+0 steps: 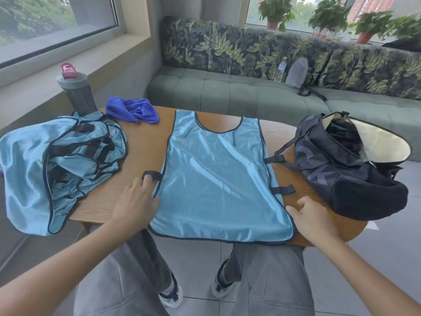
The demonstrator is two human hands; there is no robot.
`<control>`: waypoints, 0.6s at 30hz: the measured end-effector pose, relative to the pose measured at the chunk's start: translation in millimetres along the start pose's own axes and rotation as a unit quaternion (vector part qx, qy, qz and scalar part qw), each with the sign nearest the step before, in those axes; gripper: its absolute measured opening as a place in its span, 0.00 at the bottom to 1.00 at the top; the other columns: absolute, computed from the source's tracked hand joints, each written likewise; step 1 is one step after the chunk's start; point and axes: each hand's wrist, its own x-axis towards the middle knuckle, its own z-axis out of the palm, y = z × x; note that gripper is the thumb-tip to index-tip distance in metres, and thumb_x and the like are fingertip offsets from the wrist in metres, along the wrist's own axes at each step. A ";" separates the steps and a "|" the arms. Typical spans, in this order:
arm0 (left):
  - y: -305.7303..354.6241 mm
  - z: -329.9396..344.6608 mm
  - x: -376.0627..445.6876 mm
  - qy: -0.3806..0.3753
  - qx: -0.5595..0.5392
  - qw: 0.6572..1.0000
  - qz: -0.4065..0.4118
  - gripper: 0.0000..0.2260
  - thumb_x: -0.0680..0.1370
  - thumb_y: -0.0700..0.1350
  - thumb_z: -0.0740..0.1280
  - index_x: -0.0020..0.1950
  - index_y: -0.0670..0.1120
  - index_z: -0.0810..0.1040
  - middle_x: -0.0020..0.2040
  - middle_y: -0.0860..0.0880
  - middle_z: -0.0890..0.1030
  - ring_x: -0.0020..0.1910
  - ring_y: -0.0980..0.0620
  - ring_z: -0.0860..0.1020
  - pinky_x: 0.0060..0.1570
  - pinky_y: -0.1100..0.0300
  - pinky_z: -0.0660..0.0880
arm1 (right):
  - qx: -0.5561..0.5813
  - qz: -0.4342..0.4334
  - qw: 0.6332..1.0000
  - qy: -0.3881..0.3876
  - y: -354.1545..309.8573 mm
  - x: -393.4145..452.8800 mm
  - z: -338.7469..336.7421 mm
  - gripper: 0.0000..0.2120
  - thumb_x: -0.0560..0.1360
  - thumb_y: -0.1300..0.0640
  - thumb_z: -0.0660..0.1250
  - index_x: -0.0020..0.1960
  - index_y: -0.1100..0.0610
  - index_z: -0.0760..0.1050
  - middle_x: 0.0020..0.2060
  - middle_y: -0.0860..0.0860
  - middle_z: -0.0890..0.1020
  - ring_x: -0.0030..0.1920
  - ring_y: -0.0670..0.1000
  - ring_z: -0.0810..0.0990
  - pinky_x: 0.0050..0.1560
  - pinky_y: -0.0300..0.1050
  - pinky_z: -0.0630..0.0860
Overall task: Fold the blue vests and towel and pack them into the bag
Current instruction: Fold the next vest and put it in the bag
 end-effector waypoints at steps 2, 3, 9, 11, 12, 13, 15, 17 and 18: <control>12.4 5.6 15.5 0.037 0.011 0.996 0.082 0.11 0.78 0.45 0.71 0.54 0.45 0.70 0.50 0.47 0.73 0.47 0.45 0.73 0.49 0.50 0.74 | 0.049 -0.076 0.995 0.041 -23.4 5.9 1.0 0.14 0.81 0.50 0.65 0.63 0.56 0.75 0.55 0.51 0.81 0.52 0.52 0.79 0.51 0.51 0.78; 21.9 10.0 26.8 0.034 -0.004 0.994 0.105 0.10 0.79 0.44 0.70 0.56 0.44 0.72 0.53 0.47 0.74 0.50 0.45 0.74 0.51 0.49 0.74 | 0.098 -0.100 0.990 0.032 -38.6 12.9 4.3 0.13 0.82 0.52 0.64 0.64 0.56 0.74 0.57 0.51 0.80 0.55 0.52 0.79 0.55 0.51 0.78; 44.9 46.2 88.6 -0.058 0.009 0.992 0.116 0.27 0.85 0.55 0.59 0.80 0.45 0.61 0.81 0.46 0.61 0.80 0.44 0.57 0.77 0.49 0.58 | 0.187 -0.129 0.968 -0.104 -95.5 79.2 42.3 0.30 0.85 0.46 0.57 0.82 0.56 0.53 0.80 0.50 0.59 0.80 0.51 0.57 0.79 0.49 0.56; 28.9 53.5 97.2 -0.090 0.052 0.991 0.084 0.33 0.82 0.66 0.50 0.84 0.51 0.53 0.84 0.50 0.52 0.82 0.44 0.49 0.79 0.47 0.52 | 0.110 -0.152 0.977 -0.102 -86.0 103.1 51.2 0.31 0.85 0.42 0.51 0.83 0.55 0.48 0.82 0.49 0.53 0.81 0.49 0.51 0.80 0.48 0.50; 19.2 56.2 98.0 -0.099 0.064 0.990 0.072 0.36 0.79 0.70 0.44 0.84 0.55 0.50 0.84 0.51 0.49 0.82 0.44 0.46 0.79 0.47 0.50 | 0.044 -0.166 0.980 -0.100 -75.8 112.2 55.2 0.32 0.85 0.41 0.48 0.83 0.55 0.46 0.82 0.49 0.50 0.81 0.48 0.48 0.80 0.48 0.47; 10.7 57.7 97.1 -0.102 0.068 0.990 0.069 0.38 0.76 0.72 0.39 0.84 0.58 0.48 0.84 0.53 0.47 0.83 0.45 0.45 0.79 0.47 0.49 | -0.023 -0.180 0.979 -0.098 -63.6 118.4 58.1 0.32 0.85 0.40 0.45 0.83 0.54 0.44 0.83 0.48 0.47 0.81 0.46 0.44 0.81 0.49 0.44; -0.7 59.1 94.0 -0.092 0.062 0.991 0.077 0.38 0.75 0.73 0.36 0.83 0.61 0.47 0.84 0.53 0.47 0.83 0.46 0.45 0.80 0.47 0.48 | -0.093 -0.197 0.972 -0.085 -41.7 125.4 61.2 0.33 0.84 0.38 0.40 0.83 0.51 0.40 0.82 0.45 0.42 0.81 0.44 0.39 0.81 0.49 0.40; -3.9 57.4 92.6 -0.076 0.060 0.992 0.083 0.36 0.76 0.73 0.37 0.83 0.63 0.49 0.84 0.53 0.49 0.83 0.45 0.47 0.80 0.46 0.49 | -0.111 -0.196 0.971 -0.083 -34.1 128.7 59.7 0.34 0.83 0.36 0.39 0.83 0.50 0.38 0.82 0.44 0.40 0.80 0.44 0.36 0.81 0.50 0.40; -3.9 57.2 92.3 -0.072 0.058 0.992 0.083 0.35 0.77 0.73 0.38 0.83 0.63 0.49 0.84 0.54 0.50 0.83 0.46 0.48 0.79 0.45 0.49 | -0.124 -0.194 0.969 -0.088 -35.7 128.7 58.9 0.34 0.83 0.35 0.39 0.83 0.51 0.37 0.82 0.44 0.39 0.80 0.45 0.36 0.81 0.51 0.40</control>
